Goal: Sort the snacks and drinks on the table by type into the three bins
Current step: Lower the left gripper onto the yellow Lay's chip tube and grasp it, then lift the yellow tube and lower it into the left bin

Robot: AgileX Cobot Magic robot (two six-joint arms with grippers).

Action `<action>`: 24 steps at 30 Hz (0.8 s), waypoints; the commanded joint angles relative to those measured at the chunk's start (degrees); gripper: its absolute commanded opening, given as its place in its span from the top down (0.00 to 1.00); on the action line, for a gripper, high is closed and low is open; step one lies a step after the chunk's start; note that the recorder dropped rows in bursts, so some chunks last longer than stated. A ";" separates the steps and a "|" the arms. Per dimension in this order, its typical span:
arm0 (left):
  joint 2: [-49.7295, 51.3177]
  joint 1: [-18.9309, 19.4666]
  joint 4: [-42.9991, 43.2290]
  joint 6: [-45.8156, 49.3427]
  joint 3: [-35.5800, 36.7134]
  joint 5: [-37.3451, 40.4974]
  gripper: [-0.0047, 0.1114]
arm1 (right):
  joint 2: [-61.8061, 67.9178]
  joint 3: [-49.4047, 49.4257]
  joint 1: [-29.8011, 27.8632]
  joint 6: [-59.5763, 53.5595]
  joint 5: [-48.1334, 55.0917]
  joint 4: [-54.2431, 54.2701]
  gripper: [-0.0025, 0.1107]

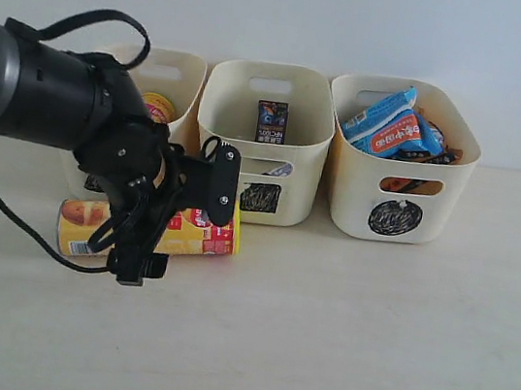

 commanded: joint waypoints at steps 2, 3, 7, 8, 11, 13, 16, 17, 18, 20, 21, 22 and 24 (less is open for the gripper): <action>3.43 -0.10 8.37 -7.53 0.20 -3.77 0.21 | -0.27 -0.02 -0.19 0.06 -0.23 -0.42 0.96; 4.02 -0.10 9.48 -8.57 0.20 -4.35 0.23 | -0.27 -0.02 -0.19 0.06 -0.23 -0.42 0.96; 6.07 -0.10 13.14 -13.07 0.20 -5.62 0.38 | -0.27 -0.02 -0.19 0.06 -0.23 -0.42 0.96; 6.37 -0.10 13.93 -14.31 0.20 -5.77 0.43 | -0.27 -0.02 -0.19 0.06 -0.23 -0.42 0.96; 6.76 -0.10 14.24 -15.14 0.20 -5.77 0.62 | -0.27 -0.02 -0.19 0.06 -0.23 -0.42 0.96; 6.66 -0.10 14.24 -15.14 0.20 -5.67 0.74 | -0.27 -0.02 -0.19 0.06 -0.23 -0.42 0.96; 5.91 -0.22 14.02 -15.14 0.20 -4.60 0.93 | -0.27 -0.02 -0.19 0.06 -0.23 -0.42 0.96; 5.26 -0.35 13.57 -15.14 0.20 -4.08 0.92 | -0.27 -0.02 -0.19 0.06 -0.23 -0.42 0.96; 4.54 -0.35 12.63 -15.14 0.20 -3.80 0.92 | -0.27 -0.02 -0.19 0.06 -0.23 -0.42 0.96; 2.69 -0.35 10.30 -15.14 0.20 -3.40 0.93 | -0.27 -0.02 -0.19 0.06 -0.23 -0.42 0.96; 1.81 -0.35 9.75 -15.14 0.20 -3.16 0.93 | -0.27 -0.02 -0.19 0.06 -0.23 -0.42 0.96; 0.69 -0.35 8.90 -15.14 0.20 -2.82 0.93 | -0.27 -0.02 -0.19 0.06 -0.23 -0.42 0.96; -1.55 -0.35 6.53 -15.14 0.20 -2.15 0.93 | -0.27 -0.02 -0.19 0.06 -0.23 -0.42 0.96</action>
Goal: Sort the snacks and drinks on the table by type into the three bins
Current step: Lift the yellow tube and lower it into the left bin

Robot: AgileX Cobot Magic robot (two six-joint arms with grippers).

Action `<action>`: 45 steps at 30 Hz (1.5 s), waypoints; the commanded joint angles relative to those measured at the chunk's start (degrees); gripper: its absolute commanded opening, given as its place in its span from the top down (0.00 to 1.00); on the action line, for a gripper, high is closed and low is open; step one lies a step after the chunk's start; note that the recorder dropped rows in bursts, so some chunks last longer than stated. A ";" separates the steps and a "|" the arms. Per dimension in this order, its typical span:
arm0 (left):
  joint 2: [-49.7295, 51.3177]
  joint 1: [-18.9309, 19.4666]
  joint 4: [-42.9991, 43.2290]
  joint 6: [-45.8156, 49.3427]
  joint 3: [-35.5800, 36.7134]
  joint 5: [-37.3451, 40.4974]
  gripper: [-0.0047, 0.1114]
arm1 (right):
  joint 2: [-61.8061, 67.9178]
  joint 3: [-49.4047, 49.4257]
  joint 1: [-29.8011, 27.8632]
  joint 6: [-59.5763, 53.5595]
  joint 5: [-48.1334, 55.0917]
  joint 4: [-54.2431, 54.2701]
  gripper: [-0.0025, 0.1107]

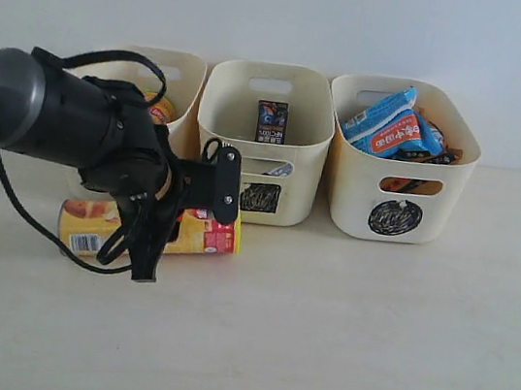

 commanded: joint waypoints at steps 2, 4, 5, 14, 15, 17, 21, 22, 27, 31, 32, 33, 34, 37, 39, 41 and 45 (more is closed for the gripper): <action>-6.85 -0.35 -7.76 -0.67 0.21 2.93 0.93 | -0.27 -0.02 -0.19 0.06 -0.47 -0.42 0.96; -9.26 -0.35 -11.22 -0.67 0.21 4.17 0.93 | -0.27 -0.02 -0.19 0.06 -0.46 -0.42 0.96; -10.51 -0.35 -12.41 -0.67 0.21 4.86 0.93 | -0.27 -0.02 -0.19 0.06 -0.46 -0.42 0.96; -11.49 -0.35 -14.58 4.99 0.21 7.69 0.89 | -0.27 -0.02 -0.19 0.06 -0.34 -0.42 0.96; -10.81 -0.35 -14.58 4.99 0.21 7.69 0.84 | -0.27 -0.02 -0.19 0.06 -0.34 -0.42 0.96; -9.50 -0.35 -14.30 5.89 0.21 7.55 0.70 | -0.27 -0.02 -0.19 0.06 -0.34 -0.42 0.96; -7.00 -0.24 -11.91 6.30 0.21 5.37 0.34 | -0.27 -0.02 -0.19 0.06 -0.34 -0.42 0.96; -5.34 -0.11 -11.91 6.30 -0.15 5.08 0.23 | -0.27 -0.02 -0.19 0.06 -0.34 -0.42 0.96; 1.18 0.26 -10.54 5.37 -3.97 4.77 0.22 | -0.27 -0.02 -0.19 0.06 -0.34 -0.42 0.96; 5.21 1.68 -16.78 7.04 -9.08 8.43 0.22 | -0.27 -0.02 -0.19 0.06 -0.34 -0.42 0.96; 5.66 1.89 -18.73 8.40 -9.56 8.57 0.22 | -0.27 -0.02 -0.19 0.06 -0.34 -0.42 0.96; 6.23 2.46 -21.78 11.08 -10.38 9.00 0.22 | -0.27 -0.02 -0.19 0.06 -0.34 -0.42 0.96; 6.66 2.68 -23.41 12.61 -10.85 9.32 0.22 | -0.27 -0.02 -0.19 0.06 -0.34 -0.42 0.96; 8.08 3.28 -27.21 15.71 -11.79 9.98 0.29 | -0.27 -0.02 -0.19 0.26 -0.37 -0.42 0.96; 8.96 3.28 -27.36 15.71 -11.79 10.10 0.46 | -0.27 -0.02 -0.19 0.26 -0.37 -0.42 0.96; 9.10 3.28 -27.36 15.71 -11.79 10.45 0.70 | -0.27 -0.02 -0.19 0.26 -0.37 -0.42 0.96; 7.56 3.17 -27.36 15.71 -11.88 12.15 0.92 | -0.27 -0.02 -0.19 0.26 -0.37 -0.42 0.96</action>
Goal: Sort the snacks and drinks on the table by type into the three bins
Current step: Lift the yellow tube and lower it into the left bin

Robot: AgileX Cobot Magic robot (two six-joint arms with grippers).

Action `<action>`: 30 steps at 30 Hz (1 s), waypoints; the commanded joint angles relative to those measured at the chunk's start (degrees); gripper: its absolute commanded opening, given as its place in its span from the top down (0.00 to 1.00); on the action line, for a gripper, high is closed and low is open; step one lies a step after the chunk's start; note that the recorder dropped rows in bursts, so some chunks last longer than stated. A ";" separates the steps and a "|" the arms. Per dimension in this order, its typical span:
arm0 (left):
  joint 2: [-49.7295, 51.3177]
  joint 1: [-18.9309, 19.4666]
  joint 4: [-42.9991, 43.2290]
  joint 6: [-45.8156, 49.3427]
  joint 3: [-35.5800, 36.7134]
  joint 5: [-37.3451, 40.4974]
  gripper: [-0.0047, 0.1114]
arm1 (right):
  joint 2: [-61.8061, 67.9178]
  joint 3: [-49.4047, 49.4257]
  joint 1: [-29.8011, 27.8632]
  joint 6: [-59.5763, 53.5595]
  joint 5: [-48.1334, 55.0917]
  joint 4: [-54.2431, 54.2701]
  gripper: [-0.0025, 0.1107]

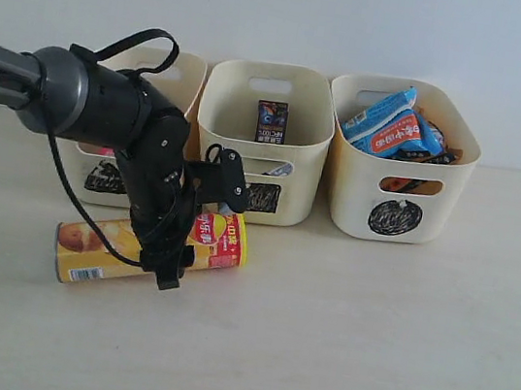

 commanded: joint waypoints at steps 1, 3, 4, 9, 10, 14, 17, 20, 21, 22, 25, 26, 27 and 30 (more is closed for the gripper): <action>-1.76 0.11 -1.37 0.25 -0.51 3.28 0.92 | -0.27 -0.02 -0.19 0.26 -0.37 -0.42 0.96; -3.22 0.11 -2.84 0.25 -1.04 5.26 0.92 | -0.27 -0.02 -0.19 0.26 -0.37 -0.42 0.96; -4.27 0.11 -3.46 0.25 -1.04 6.38 0.92 | -0.27 -0.02 -0.19 0.26 -0.37 -0.42 0.96; -9.96 0.11 -6.02 0.25 -1.04 12.16 0.92 | -0.27 -0.02 -0.19 0.26 -0.37 -0.42 0.96; -10.93 0.11 -6.29 0.25 -1.04 13.88 0.92 | -0.27 -0.02 -0.19 0.26 -0.37 -0.42 0.96; -15.61 0.11 -7.10 0.25 -1.04 21.32 0.92 | -0.27 -0.02 -0.19 0.26 -0.37 -0.42 0.96; -19.65 0.11 -7.08 -0.41 -1.04 22.80 0.92 | -0.27 -0.02 -0.19 0.26 -0.37 -0.42 0.96; -23.42 0.72 -7.08 -4.32 -1.04 19.58 0.92 | -0.27 -0.02 -0.19 0.26 -0.37 -0.42 0.96; -24.56 1.17 -6.97 -6.55 -1.29 17.92 0.92 | -0.27 -0.02 -0.19 0.26 -0.37 -0.42 0.96; -25.27 1.72 -6.84 -9.32 -1.70 16.59 0.93 | -0.27 -0.02 -0.19 0.26 -0.37 -0.42 0.96; -26.48 4.74 -6.84 -17.44 -3.62 11.37 0.93 | -0.27 -0.02 -0.19 0.26 -0.37 -0.42 0.96; -26.48 6.06 -6.84 -19.68 -4.50 9.28 0.93 | -0.27 -0.02 -0.19 0.26 -0.37 -0.42 0.96; -26.20 7.41 -6.84 -21.71 -5.43 7.14 0.93 | -0.27 -0.02 -0.19 0.26 -0.37 -0.42 0.96; -24.47 11.15 -6.84 -25.83 -8.42 2.23 0.93 | -0.27 -0.02 -0.19 0.26 -0.37 -0.42 0.96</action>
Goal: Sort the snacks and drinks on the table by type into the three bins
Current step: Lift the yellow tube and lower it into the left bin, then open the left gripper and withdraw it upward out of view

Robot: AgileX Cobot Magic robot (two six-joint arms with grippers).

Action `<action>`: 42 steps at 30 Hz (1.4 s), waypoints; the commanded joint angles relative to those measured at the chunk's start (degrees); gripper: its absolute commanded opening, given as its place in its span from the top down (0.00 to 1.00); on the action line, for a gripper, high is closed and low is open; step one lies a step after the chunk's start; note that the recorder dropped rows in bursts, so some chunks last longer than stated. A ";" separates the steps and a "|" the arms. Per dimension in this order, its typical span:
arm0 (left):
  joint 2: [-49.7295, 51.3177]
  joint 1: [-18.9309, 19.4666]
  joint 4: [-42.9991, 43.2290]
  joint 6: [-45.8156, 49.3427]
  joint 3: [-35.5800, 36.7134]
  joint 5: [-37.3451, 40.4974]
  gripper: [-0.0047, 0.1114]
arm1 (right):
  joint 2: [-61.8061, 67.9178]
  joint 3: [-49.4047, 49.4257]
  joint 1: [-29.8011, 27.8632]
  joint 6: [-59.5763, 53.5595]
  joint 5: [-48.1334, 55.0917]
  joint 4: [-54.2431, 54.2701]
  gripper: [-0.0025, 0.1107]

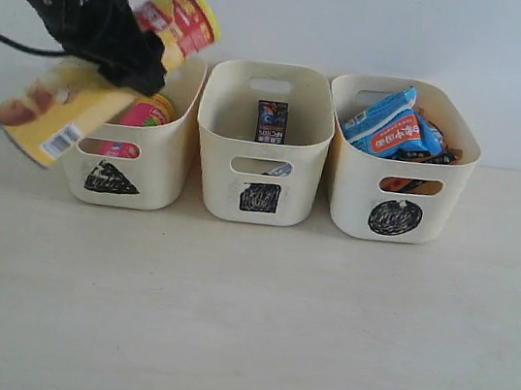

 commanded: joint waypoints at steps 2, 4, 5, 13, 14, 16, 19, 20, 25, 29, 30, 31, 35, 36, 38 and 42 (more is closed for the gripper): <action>3.21 6.06 -0.33 -9.04 -5.23 -8.92 0.93 | -0.27 -0.02 -0.19 0.13 -0.37 -0.42 0.96; 5.28 7.90 -0.79 -11.74 -7.65 -10.92 0.93 | -0.27 -0.02 -0.19 0.08 -0.25 -0.42 0.96; 6.51 8.75 -0.76 -13.19 -8.94 -11.90 0.93 | -0.27 -0.02 -0.19 0.08 -0.25 -0.42 0.96; 15.63 11.29 -3.35 -15.13 -18.10 -17.21 0.93 | -0.27 -0.02 -0.19 0.08 -0.25 -0.42 0.96; 16.54 11.54 -3.35 -15.13 -19.07 -17.22 0.93 | -0.27 -0.02 -0.19 0.08 -0.25 -0.42 0.96; 18.80 11.77 -3.18 -15.71 -20.74 -17.39 0.93 | -0.27 -0.02 -0.19 0.08 -0.25 -0.42 0.96; 22.12 12.72 -3.20 -18.19 -22.54 -17.39 0.93 | -0.27 -0.02 -0.19 0.08 -0.25 -0.42 0.96; 22.87 13.00 -3.20 -18.95 -22.91 -17.39 0.93 | -0.27 -0.02 -0.19 0.08 -0.25 -0.42 0.96; 26.22 13.56 -3.55 -20.16 -24.12 -17.39 0.81 | -0.27 -0.02 -0.19 0.08 -0.25 -0.42 0.96; 27.42 13.56 -3.55 -21.27 -24.34 -17.83 0.51 | -0.27 -0.02 -0.19 0.08 -0.25 -0.42 0.96; 27.52 13.56 -3.55 -21.56 -24.34 -18.31 0.44 | -0.27 -0.02 -0.19 0.08 -0.25 -0.42 0.96; 27.66 13.73 -3.39 -21.82 -24.34 -18.63 0.38 | -0.27 -0.02 -0.19 0.08 -0.25 -0.42 0.96; 27.66 13.71 -3.39 -21.82 -24.34 -19.99 0.26 | -0.27 -0.02 -0.19 0.08 -0.25 -0.42 0.96; 27.66 13.71 -3.19 -21.82 -24.34 -20.19 0.26 | -0.27 -0.02 -0.19 0.08 -0.25 -0.42 0.96; 27.55 13.71 -3.06 -21.82 -24.34 -20.13 0.25 | -0.27 -0.02 -0.19 0.08 -0.25 -0.42 0.96; 26.78 13.71 -3.06 -21.93 -24.34 -17.70 0.25 | -0.27 -0.02 -0.19 0.08 -0.25 -0.42 0.96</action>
